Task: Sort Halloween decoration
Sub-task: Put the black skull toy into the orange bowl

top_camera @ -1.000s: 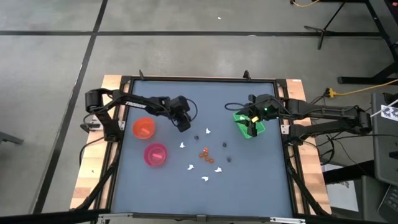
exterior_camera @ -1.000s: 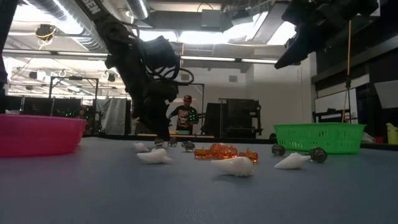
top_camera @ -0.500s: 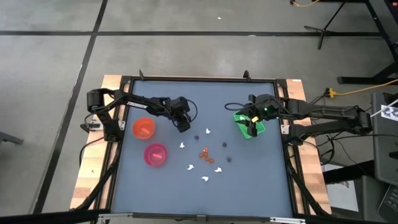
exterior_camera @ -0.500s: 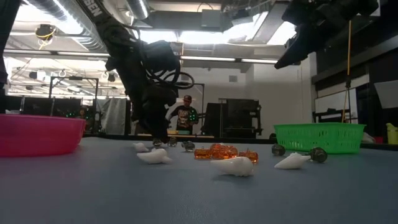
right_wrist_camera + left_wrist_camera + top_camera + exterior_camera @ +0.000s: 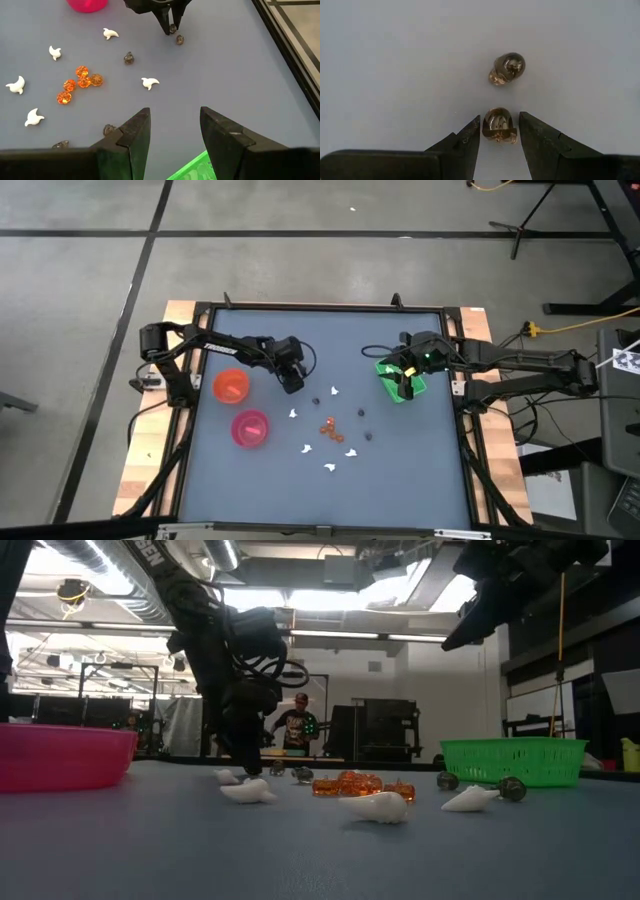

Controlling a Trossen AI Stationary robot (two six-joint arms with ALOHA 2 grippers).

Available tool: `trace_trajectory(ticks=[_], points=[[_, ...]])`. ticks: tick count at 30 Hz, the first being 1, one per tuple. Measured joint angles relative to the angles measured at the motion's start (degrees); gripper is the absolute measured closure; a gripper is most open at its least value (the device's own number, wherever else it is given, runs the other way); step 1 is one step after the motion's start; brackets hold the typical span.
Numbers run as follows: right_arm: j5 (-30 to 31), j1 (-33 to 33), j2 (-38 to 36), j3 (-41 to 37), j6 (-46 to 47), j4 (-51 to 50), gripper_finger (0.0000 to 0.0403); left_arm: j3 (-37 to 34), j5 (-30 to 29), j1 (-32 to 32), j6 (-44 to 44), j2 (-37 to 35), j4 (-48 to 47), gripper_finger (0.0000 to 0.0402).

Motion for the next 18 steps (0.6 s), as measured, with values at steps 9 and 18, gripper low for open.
trace_trajectory(ticks=[9, 18], points=[[0.00, 0.01, 0.00, 0.00, 0.00, 0.00, 0.0231, 0.00, 0.02, 0.00, 0.00, -0.01, -0.01, 0.0303], [0.00, 0.01, 0.00, 0.00, 0.00, -0.01, 0.0231, 0.00, 0.00, 0.02, 0.01, -0.08, -0.09, 0.0340]])
